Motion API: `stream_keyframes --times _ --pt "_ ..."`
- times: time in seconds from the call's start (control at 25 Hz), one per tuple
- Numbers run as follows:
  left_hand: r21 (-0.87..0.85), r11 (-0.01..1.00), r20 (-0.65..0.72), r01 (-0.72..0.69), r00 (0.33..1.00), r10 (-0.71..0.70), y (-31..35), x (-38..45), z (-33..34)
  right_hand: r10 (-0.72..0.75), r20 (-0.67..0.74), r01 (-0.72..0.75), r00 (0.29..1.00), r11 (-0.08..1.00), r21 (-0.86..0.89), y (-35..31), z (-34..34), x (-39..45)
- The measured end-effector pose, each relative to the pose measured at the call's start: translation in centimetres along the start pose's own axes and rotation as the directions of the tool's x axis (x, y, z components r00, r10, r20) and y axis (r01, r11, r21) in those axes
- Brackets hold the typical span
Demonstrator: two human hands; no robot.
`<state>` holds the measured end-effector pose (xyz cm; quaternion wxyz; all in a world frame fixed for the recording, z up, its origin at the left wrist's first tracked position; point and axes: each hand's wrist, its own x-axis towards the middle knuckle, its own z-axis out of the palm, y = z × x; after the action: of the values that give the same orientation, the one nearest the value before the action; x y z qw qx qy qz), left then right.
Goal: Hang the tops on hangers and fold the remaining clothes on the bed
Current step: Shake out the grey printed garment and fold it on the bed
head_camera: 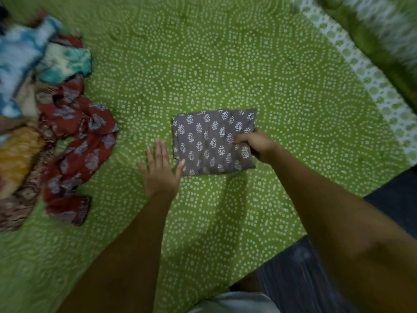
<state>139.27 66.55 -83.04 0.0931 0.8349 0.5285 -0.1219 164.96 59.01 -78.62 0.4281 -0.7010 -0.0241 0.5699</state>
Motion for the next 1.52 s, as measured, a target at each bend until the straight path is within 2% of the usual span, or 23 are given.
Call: stream_keyframes --times 0.12,0.2,0.24,0.28,0.32,0.4,0.48,0.52,0.56,0.64,0.68,0.72,0.76,0.84,0.92,1.04,1.16,1.28,1.36,1.44,1.52 --pt "-0.238 0.961 0.085 0.140 0.989 -0.123 1.0 -3.5 -7.2 -0.030 0.128 0.019 0.991 0.996 0.087 -6.3 2.7 -6.4" --pt "-0.508 0.833 0.174 0.218 0.973 -0.149 1.2 -5.7 -12.0 -0.083 0.144 0.072 0.986 0.994 0.082 -11.0 4.8 -13.1" --pt "-0.643 0.717 0.254 0.268 0.958 -0.131 1.3 -7.0 -14.5 -0.115 0.149 0.106 0.982 0.992 0.066 -13.1 5.4 -16.8" --pt "-0.758 0.556 0.344 0.341 0.933 -0.102 1.5 -8.2 -17.2 -0.165 0.157 0.155 0.974 0.985 0.071 -14.9 5.4 -20.5" --pt "-0.803 0.393 0.465 0.447 0.883 -0.054 1.6 -9.4 -20.1 -0.227 0.166 0.212 0.960 0.972 0.099 -16.6 5.0 -24.7" --pt "-0.769 0.150 0.636 0.621 0.767 0.084 1.7 -11.1 -25.1 -0.310 0.118 0.282 0.943 0.937 0.207 -18.9 2.9 -33.0" --pt "-0.745 -0.043 0.642 0.666 0.733 0.223 3.2 -11.9 -29.4 -0.375 0.031 0.340 0.927 0.871 0.355 -20.3 -0.3 -39.8" --pt "-0.750 -0.110 0.598 0.652 0.740 0.309 4.6 -12.8 -31.9 -0.408 -0.003 0.374 0.913 0.833 0.408 -20.3 -2.2 -43.0" --pt "-0.774 -0.133 0.527 0.618 0.747 0.406 6.4 -14.0 -34.2 -0.425 -0.041 0.397 0.904 0.803 0.444 -19.6 -4.0 -45.7" --pt "-0.849 -0.088 0.401 0.521 0.744 0.535 11.4 -16.8 -38.7 -0.408 -0.129 0.418 0.904 0.777 0.471 -17.1 -7.6 -49.6" --pt "-0.880 -0.094 0.356 0.466 0.777 0.520 13.8 -17.8 -40.1 -0.377 -0.161 0.406 0.912 0.777 0.482 -15.4 -9.5 -50.5" --pt "-0.876 -0.136 0.330 0.463 0.780 0.532 16.2 -18.4 -41.1 -0.340 -0.186 0.387 0.922 0.777 0.496 -13.6 -11.5 -51.3" --pt "-0.846 -0.166 0.330 0.507 0.742 0.584 18.7 -18.6 -41.7 -0.311 -0.216 0.378 0.926 0.767 0.518 -11.8 -13.6 -51.8" --pt "-0.841 -0.110 0.350 0.530 0.687 0.637 24.4 -19.3 -42.1 -0.295 -0.292 0.413 0.910 0.705 0.576 -8.3 -18.3 -52.7" --pt "-0.820 -0.072 0.356 0.568 0.604 0.713 30.5 -20.0 -41.4 -0.305 -0.361 0.473 0.881 0.603 0.643 -5.9 -22.9 -53.6" --pt "-0.803 0.030 0.340 0.596 0.416 0.843 40.3 -24.0 -40.5 -0.310 -0.458 0.553 0.833 0.446 0.703 -3.1 -30.3 -55.4" --pt "-0.806 0.159 0.367 0.570 0.273 0.889 49.5 -27.6 -39.5 -0.227 -0.573 0.613 0.787 0.394 0.685 0.6 -38.1 -57.5" --pt "-0.832 0.325 0.430 0.450 0.150 0.890 58.1 -31.5 -38.6 -0.176 -0.650 0.657 0.739 0.400 0.639 4.3 -45.4 -60.3" --pt "-0.844 0.456 0.500 0.283 0.102 0.860 63.5 -33.6 -37.8 -0.113 -0.714 0.679 0.691 0.443 0.586 6.0 -49.5 -61.7" --pt "-0.810 0.582 0.586 0.069 0.074 0.807 69.5 -35.3 -36.2 -0.011 -0.793 0.699 0.609 0.480 0.530 7.9 -53.4 -62.6" --pt "-0.788 0.611 0.608 -0.078 0.061 0.792 75.5 -36.9 -34.4 0.061 -0.861 0.737 0.505 0.489 0.467 9.8 -56.9 -63.1"
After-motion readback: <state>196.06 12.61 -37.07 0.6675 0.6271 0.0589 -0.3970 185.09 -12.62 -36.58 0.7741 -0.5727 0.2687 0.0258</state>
